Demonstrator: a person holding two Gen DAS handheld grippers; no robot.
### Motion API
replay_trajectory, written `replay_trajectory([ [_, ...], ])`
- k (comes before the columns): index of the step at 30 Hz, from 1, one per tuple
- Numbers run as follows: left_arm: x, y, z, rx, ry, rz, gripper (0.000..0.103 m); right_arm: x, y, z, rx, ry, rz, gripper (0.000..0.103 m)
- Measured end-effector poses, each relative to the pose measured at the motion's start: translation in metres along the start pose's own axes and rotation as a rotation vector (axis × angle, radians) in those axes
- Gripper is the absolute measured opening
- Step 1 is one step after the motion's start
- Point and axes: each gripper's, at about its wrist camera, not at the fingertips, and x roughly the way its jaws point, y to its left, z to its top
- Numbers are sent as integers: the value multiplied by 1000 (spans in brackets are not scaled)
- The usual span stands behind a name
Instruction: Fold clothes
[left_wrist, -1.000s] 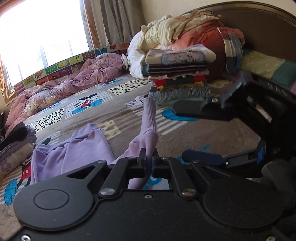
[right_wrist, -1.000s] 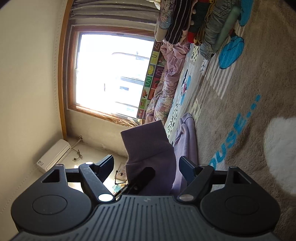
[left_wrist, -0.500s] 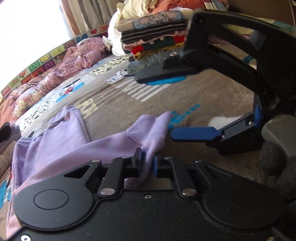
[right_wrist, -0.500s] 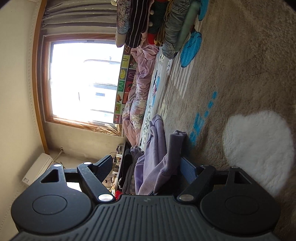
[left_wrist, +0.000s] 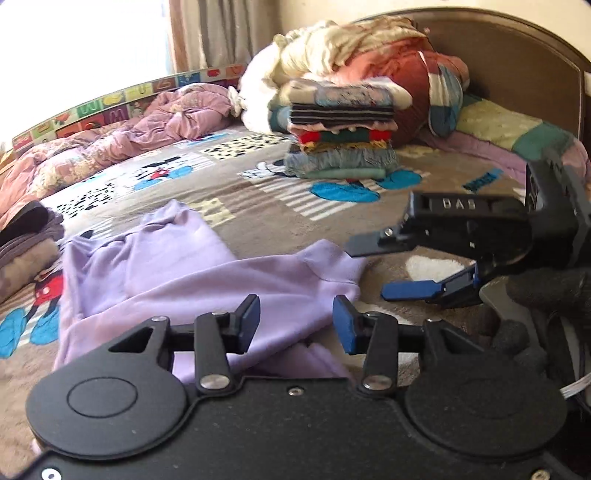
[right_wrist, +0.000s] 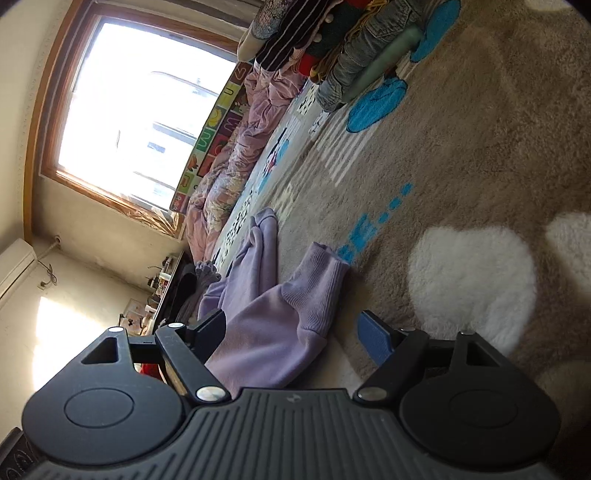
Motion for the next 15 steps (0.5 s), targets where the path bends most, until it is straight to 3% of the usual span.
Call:
replay_trajectory([
  [2, -19, 23, -4, -35, -19, 32, 44, 2, 3, -4, -29, 27, -29, 72],
  [8, -57, 82, -27, -66, -37, 136, 53, 11, 11, -11, -60, 35, -87, 70],
  [15, -67, 101, -57, -17, 6, 188, 58, 27, 19, -15, -100, -16, -136, 71],
])
